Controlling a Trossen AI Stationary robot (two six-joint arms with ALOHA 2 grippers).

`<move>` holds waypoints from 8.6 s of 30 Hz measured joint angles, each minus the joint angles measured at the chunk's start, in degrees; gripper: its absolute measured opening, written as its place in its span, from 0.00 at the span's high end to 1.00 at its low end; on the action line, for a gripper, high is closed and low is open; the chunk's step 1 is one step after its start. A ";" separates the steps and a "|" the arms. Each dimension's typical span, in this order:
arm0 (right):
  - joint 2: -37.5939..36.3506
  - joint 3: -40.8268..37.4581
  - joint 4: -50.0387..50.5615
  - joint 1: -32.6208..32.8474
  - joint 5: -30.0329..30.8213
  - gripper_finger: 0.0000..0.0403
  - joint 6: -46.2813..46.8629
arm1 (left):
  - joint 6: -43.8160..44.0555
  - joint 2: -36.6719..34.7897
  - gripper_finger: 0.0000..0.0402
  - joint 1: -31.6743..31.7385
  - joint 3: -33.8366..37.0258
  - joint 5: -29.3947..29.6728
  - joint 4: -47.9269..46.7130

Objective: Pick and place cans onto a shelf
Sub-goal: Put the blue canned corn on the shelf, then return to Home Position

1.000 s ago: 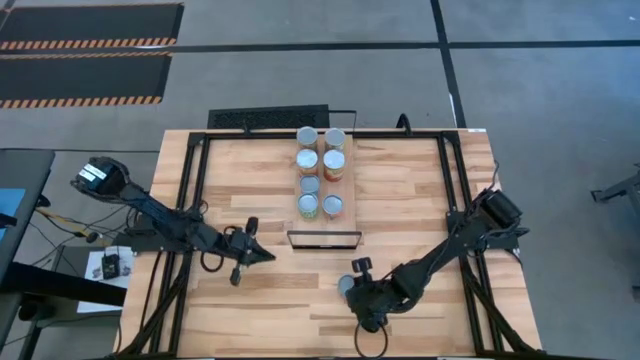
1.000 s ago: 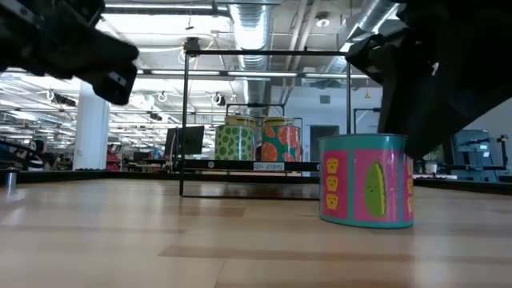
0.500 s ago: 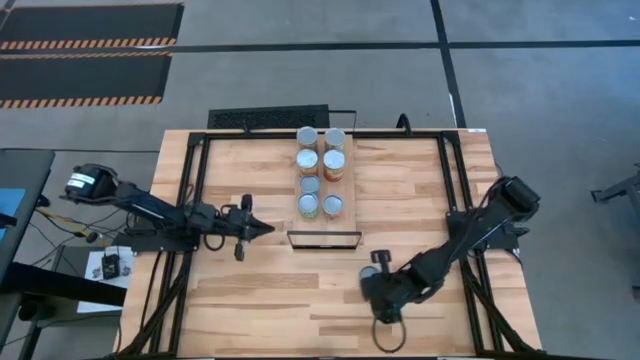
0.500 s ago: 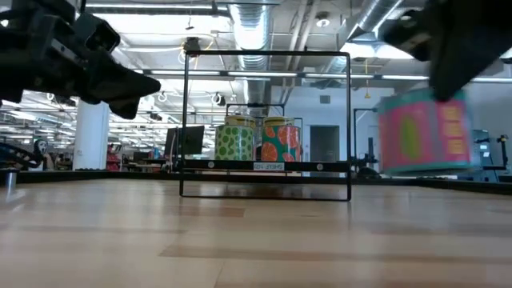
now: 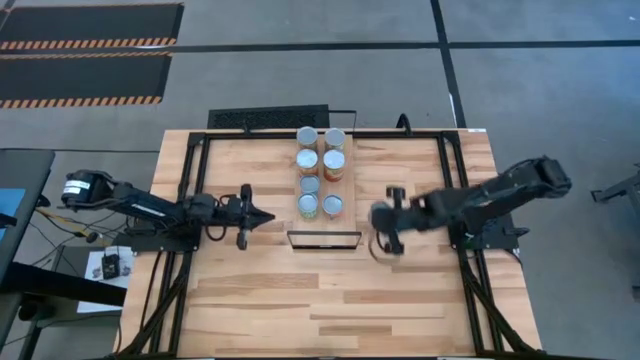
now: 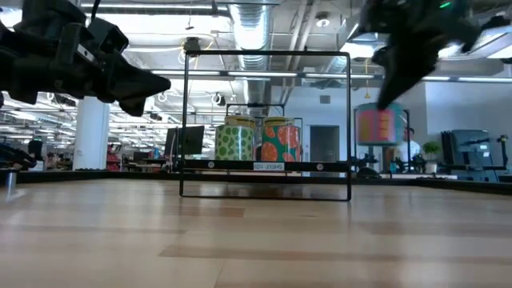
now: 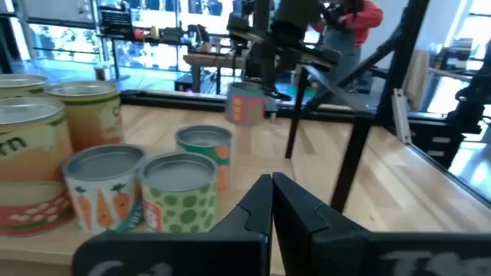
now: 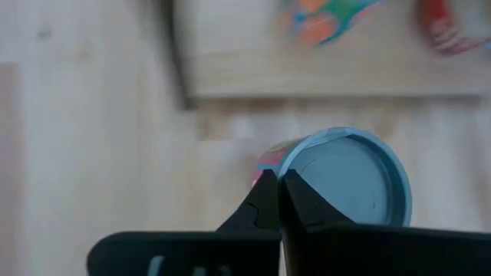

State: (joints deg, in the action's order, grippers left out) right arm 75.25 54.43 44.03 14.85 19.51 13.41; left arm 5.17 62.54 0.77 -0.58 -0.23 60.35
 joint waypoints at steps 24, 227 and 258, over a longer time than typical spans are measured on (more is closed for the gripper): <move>17.00 11.36 -15.86 -28.14 -21.76 0.98 -42.31 | 0.02 0.09 1.00 7.32 0.04 -1.10 -2.00; -74.13 -54.14 -45.72 -31.41 -13.24 0.92 -12.78 | 3.82 -62.18 1.00 8.11 0.20 0.93 -58.64; -74.13 -54.14 -45.92 -31.41 -13.46 0.87 -12.96 | 5.13 -62.18 1.00 8.13 0.20 0.92 -58.59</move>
State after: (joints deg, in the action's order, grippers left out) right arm 1.13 0.30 -1.89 -16.56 6.05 0.45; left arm 10.30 0.36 8.91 -0.38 0.69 1.76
